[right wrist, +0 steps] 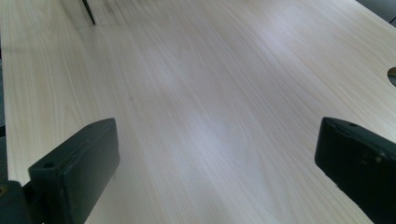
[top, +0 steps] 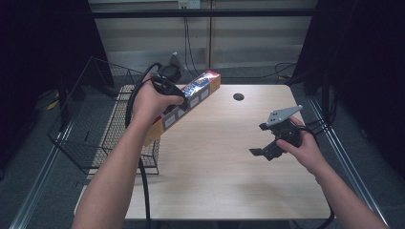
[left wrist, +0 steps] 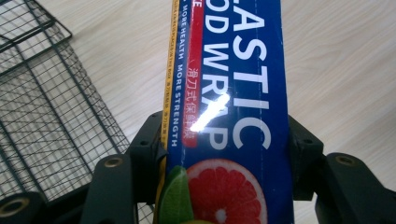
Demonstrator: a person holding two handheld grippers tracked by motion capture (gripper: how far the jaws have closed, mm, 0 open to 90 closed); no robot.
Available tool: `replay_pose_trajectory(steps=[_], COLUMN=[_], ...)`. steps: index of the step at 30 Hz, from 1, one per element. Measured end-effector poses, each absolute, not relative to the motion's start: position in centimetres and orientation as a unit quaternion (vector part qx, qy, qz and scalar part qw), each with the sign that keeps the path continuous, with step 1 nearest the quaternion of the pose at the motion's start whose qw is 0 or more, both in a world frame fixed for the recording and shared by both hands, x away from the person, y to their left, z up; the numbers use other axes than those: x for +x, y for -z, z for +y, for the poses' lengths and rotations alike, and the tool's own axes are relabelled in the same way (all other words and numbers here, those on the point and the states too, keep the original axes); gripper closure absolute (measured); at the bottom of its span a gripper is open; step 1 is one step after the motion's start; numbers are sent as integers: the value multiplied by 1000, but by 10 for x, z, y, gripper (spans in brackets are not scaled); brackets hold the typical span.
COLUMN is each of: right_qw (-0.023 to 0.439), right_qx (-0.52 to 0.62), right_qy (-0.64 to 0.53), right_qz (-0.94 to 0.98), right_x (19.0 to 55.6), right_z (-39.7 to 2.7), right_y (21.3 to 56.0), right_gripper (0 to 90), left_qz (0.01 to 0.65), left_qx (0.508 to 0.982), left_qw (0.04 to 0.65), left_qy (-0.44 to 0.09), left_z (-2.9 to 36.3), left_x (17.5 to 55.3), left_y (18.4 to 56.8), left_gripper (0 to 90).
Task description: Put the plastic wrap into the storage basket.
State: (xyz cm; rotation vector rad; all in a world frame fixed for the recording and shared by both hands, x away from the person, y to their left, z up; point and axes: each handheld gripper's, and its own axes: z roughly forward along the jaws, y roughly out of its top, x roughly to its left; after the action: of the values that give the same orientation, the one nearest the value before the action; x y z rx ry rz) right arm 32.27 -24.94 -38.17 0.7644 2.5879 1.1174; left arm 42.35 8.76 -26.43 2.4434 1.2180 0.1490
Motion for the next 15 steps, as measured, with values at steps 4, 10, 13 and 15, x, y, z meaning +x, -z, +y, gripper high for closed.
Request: replay_pose_trajectory(steps=[4,10,13,15], right_qw=[111,110,112,114], right_qx=[261,254,254,252], right_qy=[-374,-378,-375,-373], right_qz=[883,884,885,886], right_x=[322,320,320,320], right_z=[-248,-244,-243,-242], right_y=[383,383,384,384], right_gripper=[0,0,0,0], left_qz=[442,455,464,470], left_qx=[873,865,860,856], left_qw=[196,201,203,204], left_qy=[-56,-60,-66,-66], left_z=[94,101,105,108], left_x=[424,424,425,425], left_y=[260,255,253,252], left_gripper=[439,439,439,439])
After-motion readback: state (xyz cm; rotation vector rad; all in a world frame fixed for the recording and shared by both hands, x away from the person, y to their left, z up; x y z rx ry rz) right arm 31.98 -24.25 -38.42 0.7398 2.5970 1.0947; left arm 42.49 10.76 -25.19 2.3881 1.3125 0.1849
